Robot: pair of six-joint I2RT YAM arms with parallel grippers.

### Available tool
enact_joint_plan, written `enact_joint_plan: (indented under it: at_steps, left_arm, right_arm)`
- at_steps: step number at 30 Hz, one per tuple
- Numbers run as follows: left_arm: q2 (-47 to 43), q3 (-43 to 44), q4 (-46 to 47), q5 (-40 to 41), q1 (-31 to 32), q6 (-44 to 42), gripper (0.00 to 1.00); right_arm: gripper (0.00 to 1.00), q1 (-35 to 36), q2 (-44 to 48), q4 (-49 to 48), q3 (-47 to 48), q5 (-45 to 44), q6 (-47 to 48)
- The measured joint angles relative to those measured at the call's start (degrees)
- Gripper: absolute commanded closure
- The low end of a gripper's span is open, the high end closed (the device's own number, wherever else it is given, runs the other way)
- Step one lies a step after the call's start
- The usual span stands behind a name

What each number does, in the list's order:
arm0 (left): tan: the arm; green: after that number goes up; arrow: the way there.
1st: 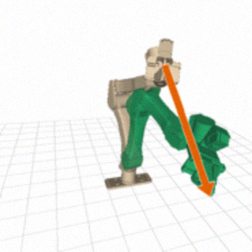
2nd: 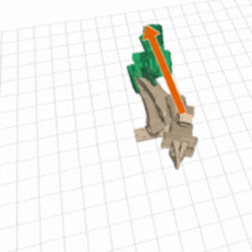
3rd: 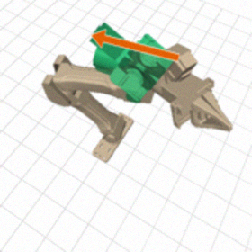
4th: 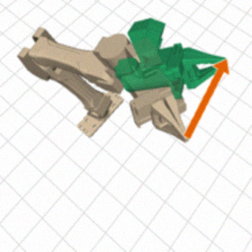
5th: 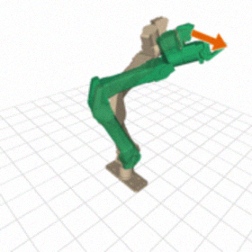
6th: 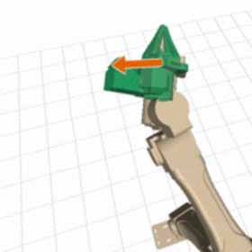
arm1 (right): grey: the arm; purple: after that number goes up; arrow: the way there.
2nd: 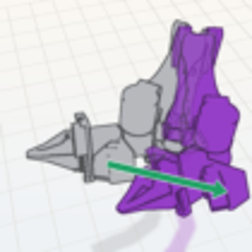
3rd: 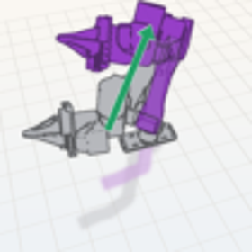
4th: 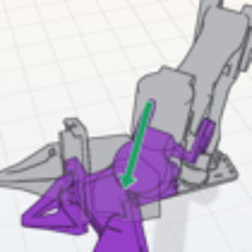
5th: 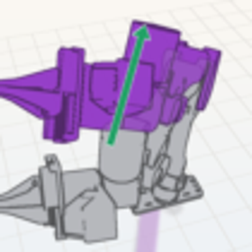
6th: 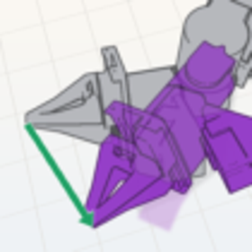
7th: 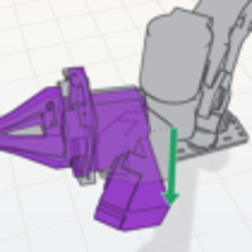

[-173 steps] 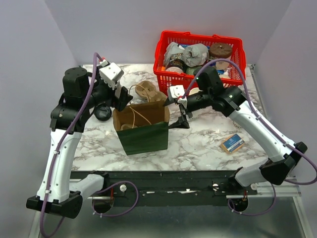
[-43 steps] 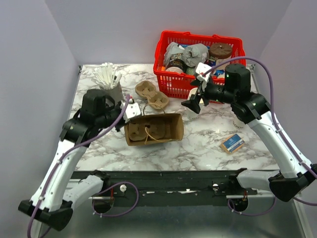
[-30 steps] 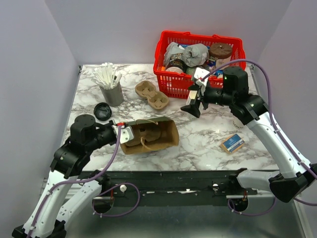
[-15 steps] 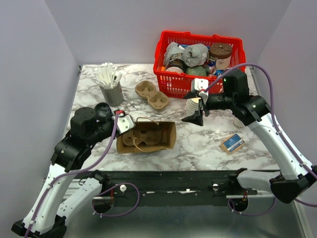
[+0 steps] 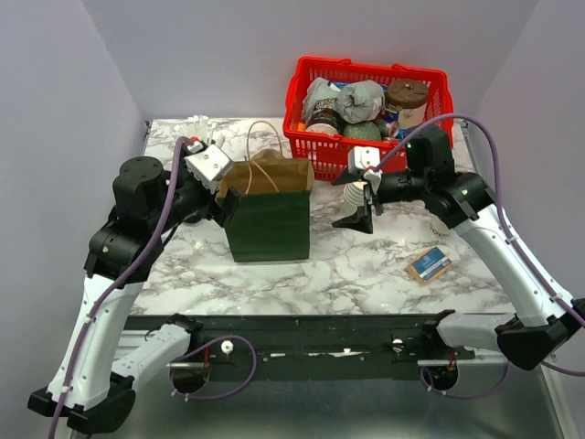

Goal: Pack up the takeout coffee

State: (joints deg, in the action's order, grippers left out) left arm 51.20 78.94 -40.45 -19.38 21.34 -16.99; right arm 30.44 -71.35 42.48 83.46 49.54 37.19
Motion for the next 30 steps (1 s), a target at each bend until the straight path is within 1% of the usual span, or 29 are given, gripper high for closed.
enact_joint_plan:
  at_steps: [3,5,7,9,11,14,18,21,22,25,27,28,30]
  left_arm:
    - [-0.35,-1.92,-2.16,1.14,-3.08,4.26,0.09]
    - [1.27,-1.46,-3.78,2.47,-6.10,8.00,0.12]
    - [4.09,0.74,-6.01,3.21,-9.57,11.32,0.17]
    - [7.98,3.98,-8.04,3.50,-12.87,14.01,0.17]
    - [12.20,6.19,-9.79,2.99,-14.64,15.96,0.18]
    - [15.47,6.03,-10.71,1.03,-15.65,18.05,0.21]
    - [16.35,5.42,-10.54,-0.76,-15.72,20.79,0.28]
    - [16.90,5.46,-10.47,-1.07,-15.72,21.88,0.41]
    - [17.20,5.40,-10.47,-1.11,-15.74,22.25,0.43]
    - [17.53,4.81,-11.15,-1.27,-15.76,22.47,0.43]
    - [17.38,4.76,-12.22,-1.33,-15.76,22.25,0.41]
    - [17.22,4.76,-12.68,-1.44,-15.76,22.12,0.38]
    - [16.74,4.76,-13.55,-1.79,-15.76,21.51,0.37]
  right_arm:
    - [0.01,0.66,-0.22,0.61,0.20,-0.07,2.29]
    - [0.01,0.87,-1.01,0.90,1.07,-0.11,2.99]
    - [0.01,0.87,-1.70,0.59,1.70,-0.11,2.69]
    - [0.01,0.85,-1.90,0.31,1.70,-0.11,2.03]
    - [0.01,0.85,-2.01,-0.13,1.70,-0.11,1.38]
    - [0.01,0.85,-1.99,-1.20,1.66,-0.13,0.35]
    - [0.01,0.85,-1.57,-2.56,0.66,-0.15,-0.28]
    - [0.00,0.85,-0.98,-2.67,-0.42,-0.20,-0.59]
    - [0.00,0.85,-0.70,-2.84,-0.81,-0.24,-0.74]
    - [0.00,0.85,0.22,-3.26,-1.79,-0.61,-1.07]
    - [0.00,0.85,0.79,-3.54,-2.27,-0.90,-1.18]
    - [0.00,0.85,1.03,-3.67,-2.43,-1.07,-1.20]
    - [0.00,0.85,1.42,-4.15,-2.82,-1.57,-1.40]
